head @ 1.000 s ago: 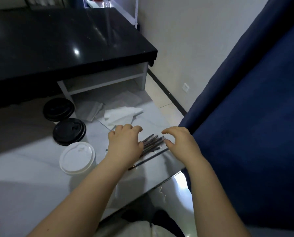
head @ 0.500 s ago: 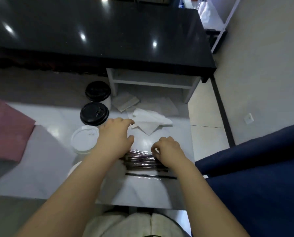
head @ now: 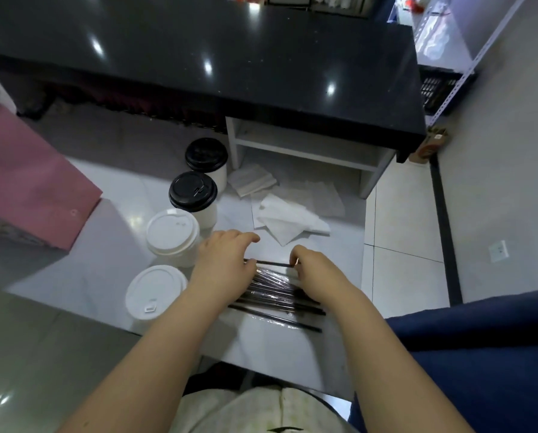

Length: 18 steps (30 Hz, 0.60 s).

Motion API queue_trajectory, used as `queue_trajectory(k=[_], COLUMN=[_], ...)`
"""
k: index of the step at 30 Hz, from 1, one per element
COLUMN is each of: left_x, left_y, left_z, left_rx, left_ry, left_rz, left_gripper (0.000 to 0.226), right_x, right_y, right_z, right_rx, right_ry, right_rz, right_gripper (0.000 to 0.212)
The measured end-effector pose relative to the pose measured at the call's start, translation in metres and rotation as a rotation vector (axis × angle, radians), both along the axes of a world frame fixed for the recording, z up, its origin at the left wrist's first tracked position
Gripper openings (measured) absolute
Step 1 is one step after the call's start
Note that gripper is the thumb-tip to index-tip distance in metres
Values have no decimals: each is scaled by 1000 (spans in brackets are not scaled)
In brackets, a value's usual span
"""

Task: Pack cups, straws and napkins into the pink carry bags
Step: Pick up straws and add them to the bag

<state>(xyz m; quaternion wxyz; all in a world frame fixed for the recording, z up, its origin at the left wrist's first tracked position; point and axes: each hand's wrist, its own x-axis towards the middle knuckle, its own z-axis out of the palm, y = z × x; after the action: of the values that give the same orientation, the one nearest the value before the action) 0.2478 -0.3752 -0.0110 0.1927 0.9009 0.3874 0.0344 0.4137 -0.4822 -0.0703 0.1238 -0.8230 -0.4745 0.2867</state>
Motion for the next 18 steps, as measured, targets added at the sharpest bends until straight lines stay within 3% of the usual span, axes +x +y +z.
queue_trajectory(k=[3,8,18], left_x=[-3,-10,-19], left_y=[-1,-5,1], left_z=[-1,-2,9], left_rx=[-8,-2,23], left_ry=[-21,-40,-118], left_rz=[18,25,23], left_gripper=[43,41,40], right_x=[-14,-31,-21], right_y=[3,3,4], right_z=[-9,-23,-15], right_rx=[54,124,91], right_ry=[6,-48,144], right_rz=[-12,-99,-296], right_gripper=[5,12,17])
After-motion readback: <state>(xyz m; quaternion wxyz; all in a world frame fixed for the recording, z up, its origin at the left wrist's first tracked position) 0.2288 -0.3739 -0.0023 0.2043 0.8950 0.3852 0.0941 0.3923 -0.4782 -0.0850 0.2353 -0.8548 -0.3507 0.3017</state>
